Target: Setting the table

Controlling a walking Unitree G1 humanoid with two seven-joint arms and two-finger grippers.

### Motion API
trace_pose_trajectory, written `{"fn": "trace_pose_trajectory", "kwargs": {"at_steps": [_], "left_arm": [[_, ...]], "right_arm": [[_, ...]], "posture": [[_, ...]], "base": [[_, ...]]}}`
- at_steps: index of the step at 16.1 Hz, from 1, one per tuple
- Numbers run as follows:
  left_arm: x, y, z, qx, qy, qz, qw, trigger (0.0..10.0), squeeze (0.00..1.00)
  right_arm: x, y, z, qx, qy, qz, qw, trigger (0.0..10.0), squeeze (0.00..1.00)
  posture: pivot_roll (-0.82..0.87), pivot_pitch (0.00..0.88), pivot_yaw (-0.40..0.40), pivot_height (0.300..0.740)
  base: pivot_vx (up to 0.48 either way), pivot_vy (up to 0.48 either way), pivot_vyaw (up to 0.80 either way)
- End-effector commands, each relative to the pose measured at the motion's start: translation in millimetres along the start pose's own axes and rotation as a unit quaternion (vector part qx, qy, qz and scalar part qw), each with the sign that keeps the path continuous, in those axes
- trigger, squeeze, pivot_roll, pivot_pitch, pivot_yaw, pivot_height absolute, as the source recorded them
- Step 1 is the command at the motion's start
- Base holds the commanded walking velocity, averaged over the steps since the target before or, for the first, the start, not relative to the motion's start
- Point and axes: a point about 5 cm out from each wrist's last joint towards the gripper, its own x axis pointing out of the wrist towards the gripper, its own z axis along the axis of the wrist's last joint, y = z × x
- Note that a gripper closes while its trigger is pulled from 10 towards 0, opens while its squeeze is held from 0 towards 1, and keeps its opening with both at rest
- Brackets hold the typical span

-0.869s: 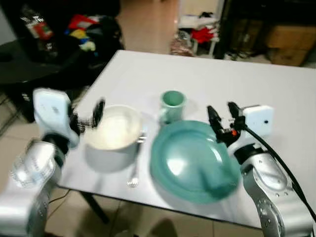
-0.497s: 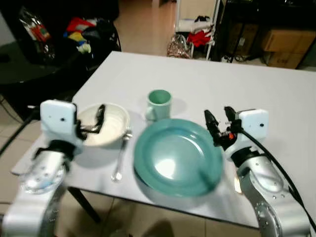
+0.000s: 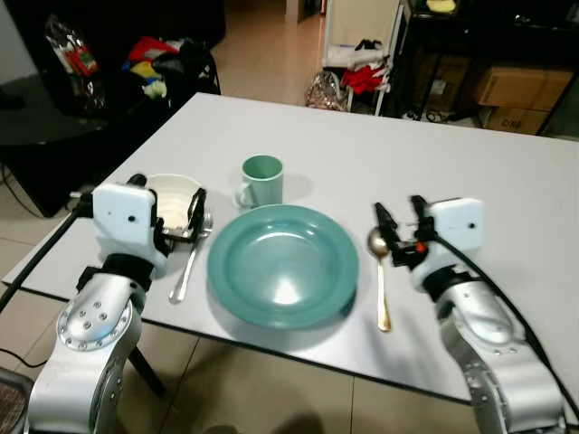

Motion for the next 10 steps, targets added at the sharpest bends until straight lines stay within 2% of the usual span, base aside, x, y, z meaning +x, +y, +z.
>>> {"fn": "trace_pose_trajectory", "kwargs": {"at_steps": [1,4,10], "left_arm": [[1.9,1.8,-1.7,0.002,0.000,0.003,1.000,10.0,0.96],[4.5,-1.2,-0.3,-0.001,-0.007,0.000,1.000,10.0,0.96],[-1.3,-2.6,-5.1,-0.007,0.000,-0.003,1.000,10.0,0.96]], "right_arm": [[2.3,2.0,2.7,0.001,-0.009,0.006,1.000,10.0,0.00],[5.3,-0.2,4.7,-0.007,-0.014,0.008,1.000,10.0,0.00],[4.3,-4.3,0.9,-0.015,-0.003,0.005,1.000,10.0,0.00]], "posture": [[0.04,0.000,0.012,0.740],[0.04,0.000,-0.001,0.740],[0.04,0.000,0.001,0.740]], "base": [[0.000,0.000,0.00],[0.000,0.000,0.00],[0.000,0.000,0.00]]}}
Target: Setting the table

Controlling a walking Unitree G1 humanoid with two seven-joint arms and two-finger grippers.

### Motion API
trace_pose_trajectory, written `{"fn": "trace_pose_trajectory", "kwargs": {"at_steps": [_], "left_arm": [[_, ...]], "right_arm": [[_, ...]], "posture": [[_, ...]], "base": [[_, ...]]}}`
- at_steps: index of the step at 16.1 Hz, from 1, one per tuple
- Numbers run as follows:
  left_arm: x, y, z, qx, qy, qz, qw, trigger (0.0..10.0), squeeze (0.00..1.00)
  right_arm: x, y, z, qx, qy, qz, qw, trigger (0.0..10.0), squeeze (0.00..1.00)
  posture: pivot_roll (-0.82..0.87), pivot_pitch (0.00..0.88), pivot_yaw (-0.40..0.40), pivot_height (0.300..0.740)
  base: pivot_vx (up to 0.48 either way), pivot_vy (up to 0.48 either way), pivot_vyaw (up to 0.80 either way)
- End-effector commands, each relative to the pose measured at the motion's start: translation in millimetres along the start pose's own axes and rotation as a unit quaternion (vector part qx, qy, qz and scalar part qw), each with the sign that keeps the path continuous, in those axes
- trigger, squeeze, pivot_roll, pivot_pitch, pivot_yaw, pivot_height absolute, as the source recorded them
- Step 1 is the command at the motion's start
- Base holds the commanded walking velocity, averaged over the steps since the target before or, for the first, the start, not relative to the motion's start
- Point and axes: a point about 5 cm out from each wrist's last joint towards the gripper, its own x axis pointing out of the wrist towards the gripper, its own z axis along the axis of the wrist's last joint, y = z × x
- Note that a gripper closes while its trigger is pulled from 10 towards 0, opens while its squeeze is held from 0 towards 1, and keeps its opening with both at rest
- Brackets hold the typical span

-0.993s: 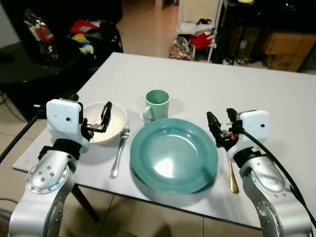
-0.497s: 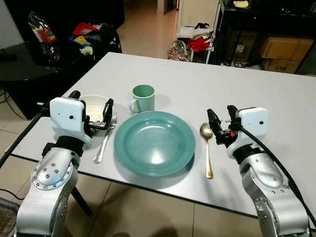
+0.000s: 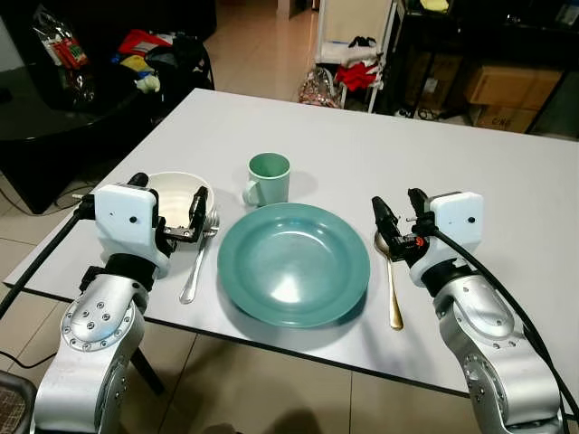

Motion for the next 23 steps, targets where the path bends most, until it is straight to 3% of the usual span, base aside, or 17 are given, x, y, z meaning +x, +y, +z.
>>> {"fn": "trace_pose_trajectory", "kwargs": {"at_steps": [1,7,12,19,23], "left_arm": [[-1.1,-1.1,0.1,0.003,-0.002,-0.005,1.000,10.0,0.96],[-2.3,0.1,-3.1,0.007,0.009,-0.006,1.000,10.0,0.96],[-10.7,-0.8,-3.6,0.010,0.018,-0.007,1.000,10.0,0.96],[-11.7,-4.6,-6.3,0.011,0.028,-0.016,0.999,10.0,0.96],[-13.9,0.1,-11.5,0.014,0.050,-0.012,0.999,10.0,0.94]], "right_arm": [[-1.4,-4.2,-2.7,-0.006,0.006,-0.007,1.000,10.0,0.00],[1.4,-1.6,-2.7,-0.009,0.002,-0.005,1.000,10.0,0.00],[-3.5,-1.7,-7.1,-0.013,0.017,0.002,1.000,10.0,0.00],[-8.7,-2.5,-10.1,-0.023,0.029,0.006,0.999,10.0,0.00],[-6.6,4.3,-10.6,-0.024,0.031,0.022,0.999,10.0,0.00]], "posture": [[0.04,0.000,0.000,0.740],[0.05,0.000,0.007,0.740],[0.06,0.000,-0.007,0.740],[0.06,0.000,-0.003,0.740],[0.07,0.000,0.005,0.740]], "base": [[0.000,0.000,0.00],[0.000,-0.239,0.00],[0.000,-0.301,0.00],[0.000,-0.301,0.00],[0.000,0.000,0.80]]}}
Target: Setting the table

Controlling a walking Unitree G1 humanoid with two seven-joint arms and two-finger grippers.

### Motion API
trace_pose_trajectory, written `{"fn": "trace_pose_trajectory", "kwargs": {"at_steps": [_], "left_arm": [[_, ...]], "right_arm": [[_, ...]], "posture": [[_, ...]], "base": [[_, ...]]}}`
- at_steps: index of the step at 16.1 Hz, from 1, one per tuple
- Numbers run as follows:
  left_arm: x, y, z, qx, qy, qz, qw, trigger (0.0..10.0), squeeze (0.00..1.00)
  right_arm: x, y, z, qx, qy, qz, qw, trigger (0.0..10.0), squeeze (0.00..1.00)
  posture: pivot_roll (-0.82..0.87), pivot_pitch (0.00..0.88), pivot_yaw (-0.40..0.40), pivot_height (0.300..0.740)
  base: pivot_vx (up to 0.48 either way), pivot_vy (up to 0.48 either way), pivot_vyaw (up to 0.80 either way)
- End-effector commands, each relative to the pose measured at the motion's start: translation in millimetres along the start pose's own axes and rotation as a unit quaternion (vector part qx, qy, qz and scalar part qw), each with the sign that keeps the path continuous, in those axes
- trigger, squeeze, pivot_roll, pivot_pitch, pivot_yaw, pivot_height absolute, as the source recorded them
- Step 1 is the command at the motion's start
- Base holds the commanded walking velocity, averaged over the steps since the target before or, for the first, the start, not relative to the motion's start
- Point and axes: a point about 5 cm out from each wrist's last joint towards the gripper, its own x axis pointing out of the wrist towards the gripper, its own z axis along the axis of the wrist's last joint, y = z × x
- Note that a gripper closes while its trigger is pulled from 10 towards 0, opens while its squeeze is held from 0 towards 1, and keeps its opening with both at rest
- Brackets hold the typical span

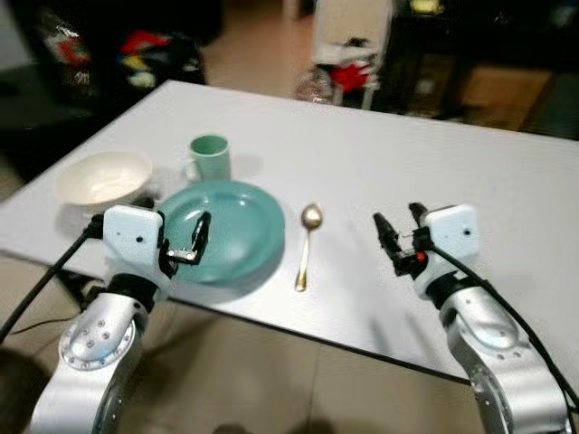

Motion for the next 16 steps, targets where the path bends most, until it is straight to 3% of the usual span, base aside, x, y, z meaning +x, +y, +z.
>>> {"fn": "trace_pose_trajectory", "kwargs": {"at_steps": [1,8,11,16], "left_arm": [[0.9,3.6,1.5,0.009,0.001,-0.001,1.000,10.0,0.94],[7.4,-2.2,-3.7,0.005,0.021,-0.006,1.000,10.0,0.93],[11.3,5.2,-9.7,0.007,0.035,0.025,0.999,10.0,0.90],[15.6,11.7,-5.9,0.016,0.031,0.033,0.999,10.0,0.88]], "right_arm": [[2.9,4.2,2.0,0.002,-0.003,0.005,1.000,10.0,0.00],[-0.1,4.4,-0.1,0.017,0.005,0.002,1.000,10.0,0.00],[-1.7,0.0,-8.9,0.032,0.026,-0.022,0.999,10.0,0.00],[-0.1,4.1,-9.4,0.056,0.030,-0.013,0.998,10.0,0.00]], "posture": [[0.07,0.000,0.017,0.740],[0.06,0.000,0.038,0.740],[0.06,0.000,0.047,0.740],[0.07,0.000,0.053,0.740]], "base": [[0.000,0.000,0.80],[0.000,0.000,0.80],[0.000,0.000,0.80],[0.000,0.000,0.80]]}}
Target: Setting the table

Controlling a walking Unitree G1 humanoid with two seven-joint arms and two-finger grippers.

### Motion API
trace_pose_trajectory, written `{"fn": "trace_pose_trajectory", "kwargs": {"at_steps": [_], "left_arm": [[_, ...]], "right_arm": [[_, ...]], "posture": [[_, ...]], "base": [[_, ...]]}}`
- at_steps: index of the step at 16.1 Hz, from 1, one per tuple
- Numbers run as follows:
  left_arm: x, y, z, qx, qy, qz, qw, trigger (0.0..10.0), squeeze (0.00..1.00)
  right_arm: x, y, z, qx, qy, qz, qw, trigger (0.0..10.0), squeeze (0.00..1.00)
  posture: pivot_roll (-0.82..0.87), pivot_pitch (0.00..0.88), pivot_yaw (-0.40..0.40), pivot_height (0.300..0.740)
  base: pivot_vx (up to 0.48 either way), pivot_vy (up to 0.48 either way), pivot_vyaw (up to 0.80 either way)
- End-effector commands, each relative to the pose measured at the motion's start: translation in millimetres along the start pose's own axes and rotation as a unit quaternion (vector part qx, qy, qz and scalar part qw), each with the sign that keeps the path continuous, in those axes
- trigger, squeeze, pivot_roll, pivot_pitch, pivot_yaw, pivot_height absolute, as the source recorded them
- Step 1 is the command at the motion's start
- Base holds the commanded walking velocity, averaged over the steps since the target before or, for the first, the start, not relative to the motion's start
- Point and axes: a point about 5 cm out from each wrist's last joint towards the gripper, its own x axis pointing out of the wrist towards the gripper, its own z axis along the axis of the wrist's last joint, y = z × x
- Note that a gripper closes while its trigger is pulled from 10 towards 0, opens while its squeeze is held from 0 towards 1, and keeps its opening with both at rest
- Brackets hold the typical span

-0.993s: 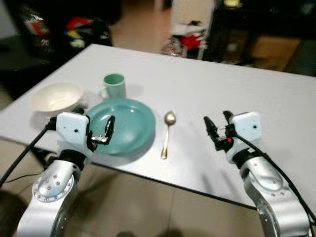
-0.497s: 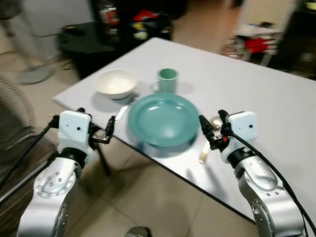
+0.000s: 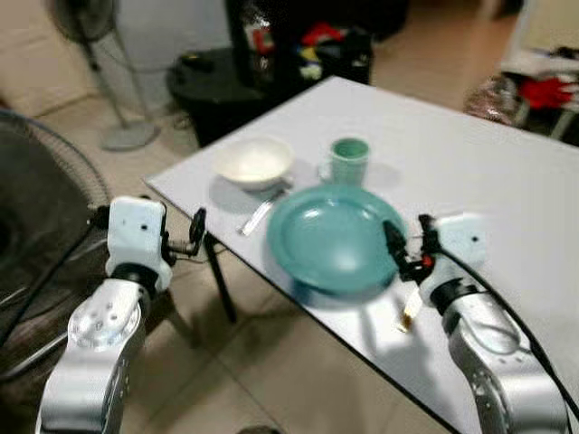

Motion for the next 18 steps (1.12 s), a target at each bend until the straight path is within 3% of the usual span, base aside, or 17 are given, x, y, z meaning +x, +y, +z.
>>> {"fn": "trace_pose_trajectory", "kwargs": {"at_steps": [1,7,12,13,14,15,16,17,18], "left_arm": [[-1.7,6.2,-4.5,0.003,0.014,0.012,1.000,10.0,0.88],[-3.1,13.8,-3.4,0.004,0.015,0.029,0.999,10.0,0.85],[-8.3,15.7,-6.6,0.012,0.028,0.037,0.999,10.0,0.71],[-10.0,10.7,-7.0,0.004,0.026,0.030,0.999,10.0,0.64],[-11.3,7.7,-6.3,0.001,0.021,0.023,1.000,10.0,0.50],[-11.4,7.2,-5.4,0.001,0.019,0.024,1.000,10.0,0.33],[-11.4,7.9,-6.0,0.004,0.021,0.027,0.999,10.0,0.09],[-11.1,8.6,-5.6,0.005,0.020,0.027,0.999,10.0,0.00],[-10.6,10.5,-3.5,0.011,0.015,0.028,0.999,10.0,0.00]], "right_arm": [[2.0,8.8,1.2,0.014,0.002,0.020,1.000,10.0,0.00],[11.1,10.7,4.0,-0.003,-0.011,0.011,1.000,10.0,0.00],[11.6,15.7,2.0,0.007,-0.009,0.023,1.000,10.0,0.00],[9.3,16.1,-0.6,0.004,-0.005,0.030,1.000,10.0,0.00],[8.1,15.6,-3.0,0.004,-0.001,0.031,0.999,10.0,0.00],[8.2,14.4,-4.7,0.008,0.001,0.031,1.000,10.0,0.00],[9.6,13.6,-7.7,0.018,0.005,0.029,0.999,10.0,0.00],[11.3,13.9,-8.0,0.024,0.006,0.028,0.999,10.0,0.00],[14.3,16.3,-6.9,0.041,0.004,0.033,0.999,10.0,0.00]], "posture": [[0.07,0.000,0.053,0.740],[0.09,0.000,0.047,0.740],[0.08,0.000,0.043,0.740],[0.08,0.000,0.041,0.740],[0.08,0.000,0.039,0.740],[0.09,0.000,0.038,0.740],[0.10,0.000,0.036,0.740],[0.10,0.000,0.037,0.740],[0.10,0.000,0.037,0.740]], "base": [[0.000,0.000,0.80],[0.000,0.000,0.80],[0.000,0.000,0.80],[0.000,0.000,0.80],[0.000,0.000,0.80],[0.000,0.000,0.80],[0.000,0.000,0.80],[0.000,0.000,0.80],[0.000,0.000,0.80]]}}
